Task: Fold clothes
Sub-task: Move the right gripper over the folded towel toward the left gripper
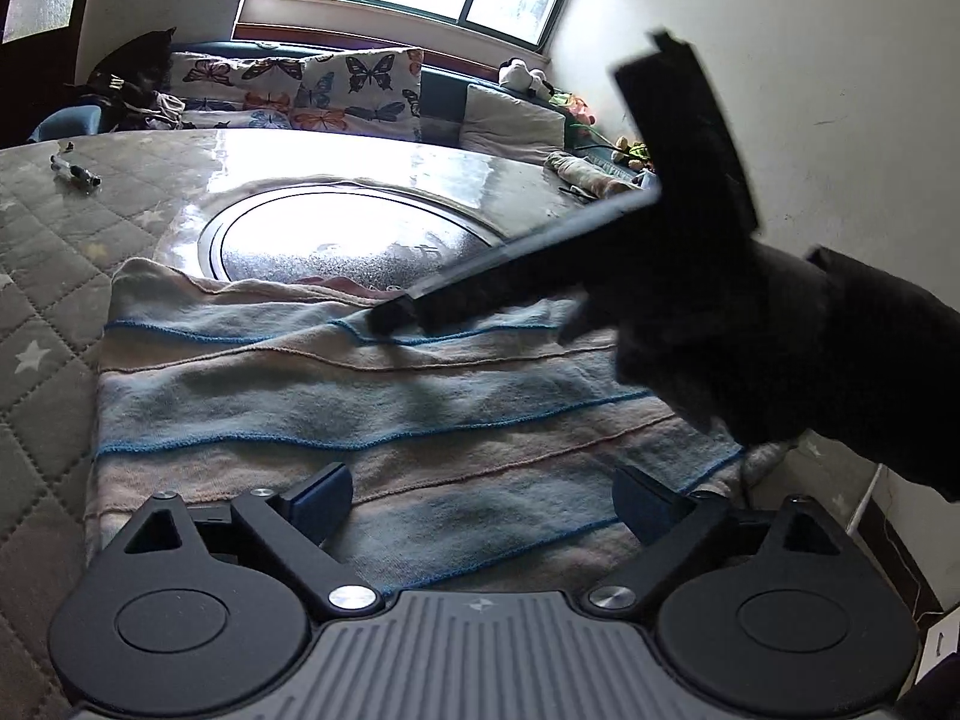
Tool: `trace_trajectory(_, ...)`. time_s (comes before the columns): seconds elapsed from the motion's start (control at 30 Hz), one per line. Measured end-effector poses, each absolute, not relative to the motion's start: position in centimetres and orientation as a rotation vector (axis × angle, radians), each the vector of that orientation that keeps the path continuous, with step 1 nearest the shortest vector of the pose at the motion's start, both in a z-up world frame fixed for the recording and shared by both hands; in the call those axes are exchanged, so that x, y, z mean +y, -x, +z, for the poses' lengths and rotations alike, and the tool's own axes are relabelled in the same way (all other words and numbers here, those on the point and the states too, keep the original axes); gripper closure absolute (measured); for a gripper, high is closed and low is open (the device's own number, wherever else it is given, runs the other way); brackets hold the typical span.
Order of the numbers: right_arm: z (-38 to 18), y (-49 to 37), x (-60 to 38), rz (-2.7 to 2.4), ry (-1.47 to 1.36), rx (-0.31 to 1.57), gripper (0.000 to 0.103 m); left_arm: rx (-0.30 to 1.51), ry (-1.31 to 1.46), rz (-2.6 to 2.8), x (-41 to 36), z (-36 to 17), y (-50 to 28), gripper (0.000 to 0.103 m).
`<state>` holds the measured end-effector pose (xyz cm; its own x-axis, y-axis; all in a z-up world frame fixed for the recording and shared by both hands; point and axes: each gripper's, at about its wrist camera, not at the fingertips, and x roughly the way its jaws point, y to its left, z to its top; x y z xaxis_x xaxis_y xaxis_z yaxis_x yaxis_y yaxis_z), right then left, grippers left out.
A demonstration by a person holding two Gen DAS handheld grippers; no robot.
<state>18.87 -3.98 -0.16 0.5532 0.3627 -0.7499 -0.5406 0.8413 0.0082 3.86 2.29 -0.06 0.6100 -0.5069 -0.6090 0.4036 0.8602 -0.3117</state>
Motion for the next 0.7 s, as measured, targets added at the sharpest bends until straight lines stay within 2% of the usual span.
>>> trace_trajectory(0.23,0.9,-18.9,-2.1,0.613,0.281,0.814,0.037,0.736,0.152,-0.550,2.3,-0.2,-3.6,0.000)
trace_trajectory(0.7,0.3,-22.5,3.3,0.602,0.396,0.778,0.032,0.718,0.154,-0.567,2.6,-0.5,-3.2,0.000)
